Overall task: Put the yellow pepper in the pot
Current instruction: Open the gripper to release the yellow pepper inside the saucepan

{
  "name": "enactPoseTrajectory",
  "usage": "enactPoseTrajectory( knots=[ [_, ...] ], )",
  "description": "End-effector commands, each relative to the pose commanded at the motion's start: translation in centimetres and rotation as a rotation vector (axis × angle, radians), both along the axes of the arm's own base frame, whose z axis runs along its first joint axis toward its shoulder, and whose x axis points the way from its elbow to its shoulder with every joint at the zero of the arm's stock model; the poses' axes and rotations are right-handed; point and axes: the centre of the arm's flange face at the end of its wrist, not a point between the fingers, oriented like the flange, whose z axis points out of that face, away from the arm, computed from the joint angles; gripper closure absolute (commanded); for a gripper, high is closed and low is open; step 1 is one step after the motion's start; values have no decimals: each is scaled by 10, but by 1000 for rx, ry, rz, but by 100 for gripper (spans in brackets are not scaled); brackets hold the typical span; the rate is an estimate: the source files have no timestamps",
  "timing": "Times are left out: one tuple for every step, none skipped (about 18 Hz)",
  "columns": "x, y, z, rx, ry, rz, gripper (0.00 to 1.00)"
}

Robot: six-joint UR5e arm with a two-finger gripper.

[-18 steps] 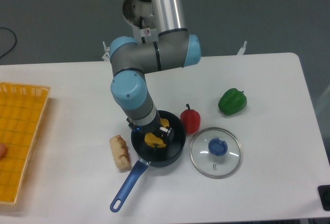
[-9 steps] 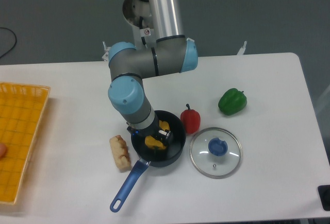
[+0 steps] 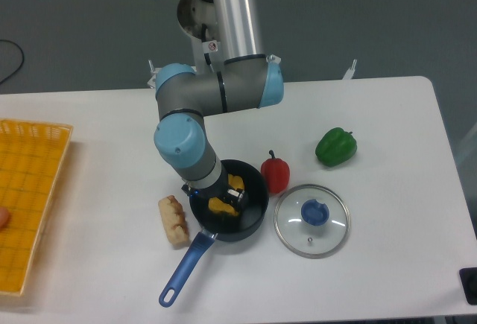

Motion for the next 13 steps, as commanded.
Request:
enactPoseTrajectory(
  knots=[
    [0,0,1,1,1,0,31],
    [0,0,1,1,1,-1,24],
    [0,0,1,1,1,-2,14],
    [0,0,2,2,2,-2,12],
    [0,0,2,1,3,-1,9],
    [0,0,3,2,4,-1,8],
    [-1,0,3,2,5,0,5],
    [-2,0,5,-5,16,0,1],
    [-2,-1,5,-13,27,2,0],
    [-3,-2,4,-19,32,2,0],
    [-4,-2,3,-23,35,2,0],
    [-4,-1,4,-22,35,1,0],
    [-6,-1,7,-18,38,4,0]
  ],
)
